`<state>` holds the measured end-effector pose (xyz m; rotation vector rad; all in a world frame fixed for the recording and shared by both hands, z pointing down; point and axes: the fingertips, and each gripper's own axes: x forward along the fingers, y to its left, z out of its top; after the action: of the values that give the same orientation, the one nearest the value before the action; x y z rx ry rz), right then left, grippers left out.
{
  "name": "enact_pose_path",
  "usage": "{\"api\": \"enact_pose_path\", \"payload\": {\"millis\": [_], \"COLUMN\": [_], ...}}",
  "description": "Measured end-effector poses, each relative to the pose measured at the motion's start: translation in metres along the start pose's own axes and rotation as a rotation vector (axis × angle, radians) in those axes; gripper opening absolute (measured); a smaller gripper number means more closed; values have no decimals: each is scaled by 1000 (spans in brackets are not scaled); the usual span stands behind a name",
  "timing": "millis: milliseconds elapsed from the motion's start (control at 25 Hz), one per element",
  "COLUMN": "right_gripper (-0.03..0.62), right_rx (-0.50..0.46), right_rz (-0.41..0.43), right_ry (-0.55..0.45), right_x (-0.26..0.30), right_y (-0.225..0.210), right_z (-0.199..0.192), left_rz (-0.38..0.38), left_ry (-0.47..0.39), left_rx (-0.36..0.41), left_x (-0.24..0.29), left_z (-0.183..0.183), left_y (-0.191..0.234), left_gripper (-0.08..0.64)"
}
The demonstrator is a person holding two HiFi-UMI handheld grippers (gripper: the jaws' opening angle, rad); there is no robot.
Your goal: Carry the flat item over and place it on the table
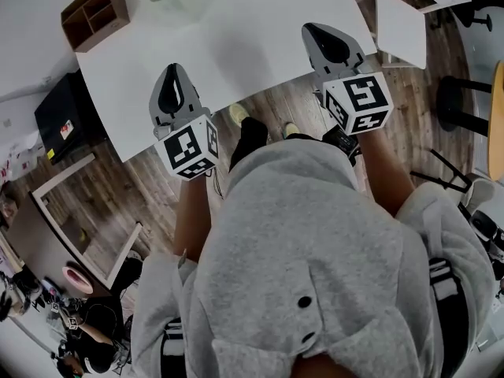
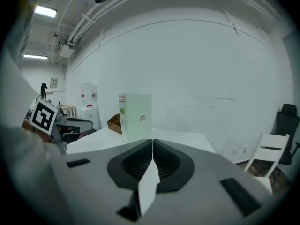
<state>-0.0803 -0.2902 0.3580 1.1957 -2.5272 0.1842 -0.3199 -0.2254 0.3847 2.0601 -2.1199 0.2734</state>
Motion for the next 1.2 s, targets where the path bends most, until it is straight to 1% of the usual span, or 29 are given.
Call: {"api": "enact_pose_path", "payload": {"millis": [160,360,440,600,720,960,1200], "right_gripper": [26,26,26,26,26,26,26], "right_rx": [14,42,50,58,68,64,49], "right_rz": [-2,-12,-14,-11,-3,19,28], "right_ry": [-18,-34,-37,-60,-76,-120,-150], "right_x": [-29,-86,-109,-154,-180,-208,-223], "right_y": [-16,-46,-56,-71,-77,-81,-84], "right_z": [-11,-36,-47,-64,-75,-75,-71], "left_rz": [4,17,36,72,91,119,129], "left_ry": [7,-7,-3,-7,-24,-72,-106], "left_rx": [-17,12,25,9,16,38,42], "left_x": [-23,-59,-74,-110,-134,-167,-177], "left_z": [0,6,6,3,4,10,18], "left_y": [-28,-85,-104,-137,-159,-184,-198], "left_gripper": [21,21,21,21,21,21,21]}}
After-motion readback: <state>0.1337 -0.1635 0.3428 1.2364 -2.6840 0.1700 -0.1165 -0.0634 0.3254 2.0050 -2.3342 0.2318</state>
